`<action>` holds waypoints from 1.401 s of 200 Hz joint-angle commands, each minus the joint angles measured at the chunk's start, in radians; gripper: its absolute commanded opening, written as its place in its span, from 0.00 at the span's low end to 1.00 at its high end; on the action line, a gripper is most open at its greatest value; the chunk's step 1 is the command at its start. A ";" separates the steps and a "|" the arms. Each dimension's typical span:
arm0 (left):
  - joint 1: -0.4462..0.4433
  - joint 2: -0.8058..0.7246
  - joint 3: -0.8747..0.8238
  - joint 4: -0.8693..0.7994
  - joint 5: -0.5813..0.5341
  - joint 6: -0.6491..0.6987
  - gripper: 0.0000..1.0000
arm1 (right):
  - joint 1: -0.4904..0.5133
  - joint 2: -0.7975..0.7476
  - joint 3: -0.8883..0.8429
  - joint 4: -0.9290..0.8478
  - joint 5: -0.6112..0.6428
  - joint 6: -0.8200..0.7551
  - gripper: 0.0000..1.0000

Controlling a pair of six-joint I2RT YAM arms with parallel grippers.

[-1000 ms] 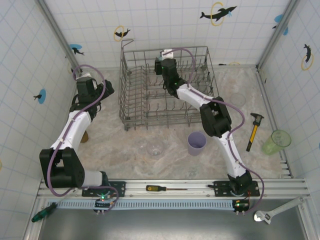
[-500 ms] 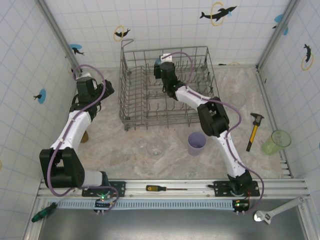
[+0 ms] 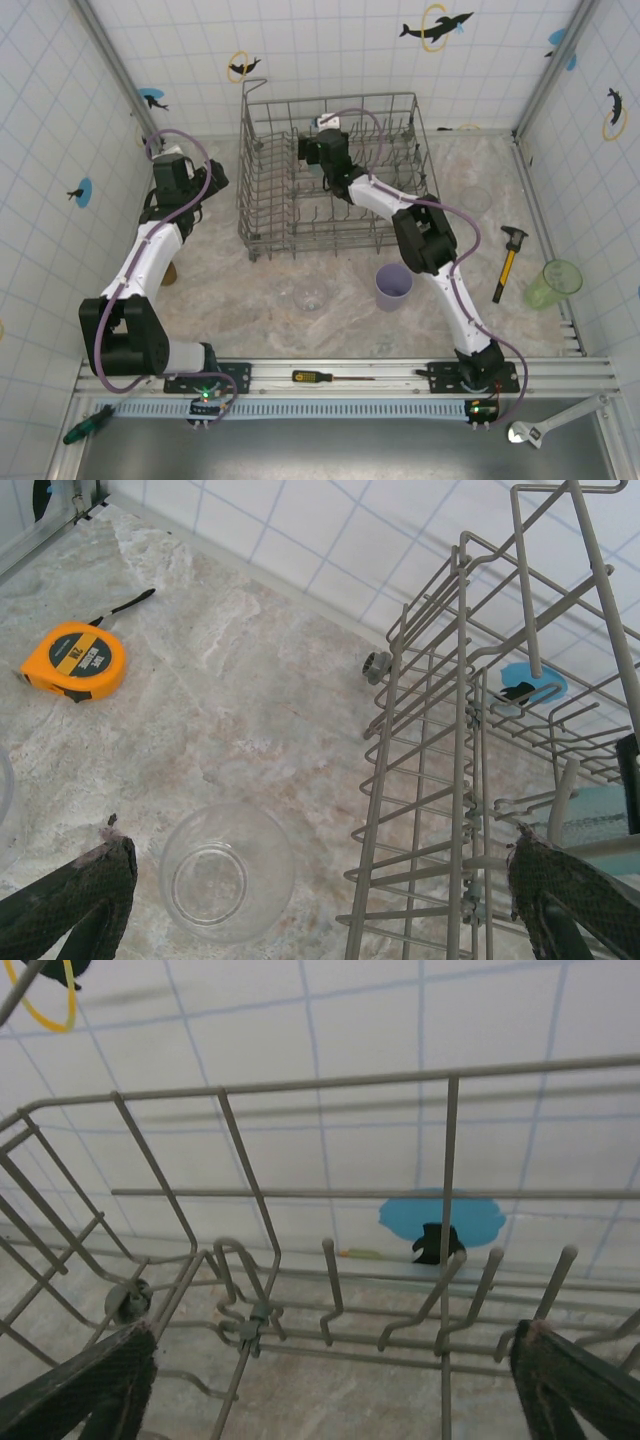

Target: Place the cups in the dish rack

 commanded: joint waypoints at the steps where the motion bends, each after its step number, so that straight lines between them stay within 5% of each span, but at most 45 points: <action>1: 0.004 -0.005 -0.001 -0.003 0.009 -0.014 0.98 | 0.006 -0.071 -0.014 -0.011 0.003 0.020 0.97; 116: 0.006 -0.028 0.010 -0.007 -0.028 -0.009 0.98 | -0.042 -0.319 -0.037 -0.257 0.008 0.069 1.00; 217: 0.006 -0.053 0.010 -0.030 -0.152 -0.014 0.98 | -0.056 -0.623 -0.254 -0.467 -0.113 0.119 1.00; 280: 0.001 -0.039 0.001 -0.033 -0.223 -0.009 0.98 | -0.051 -0.838 -0.548 -0.524 -0.183 0.175 1.00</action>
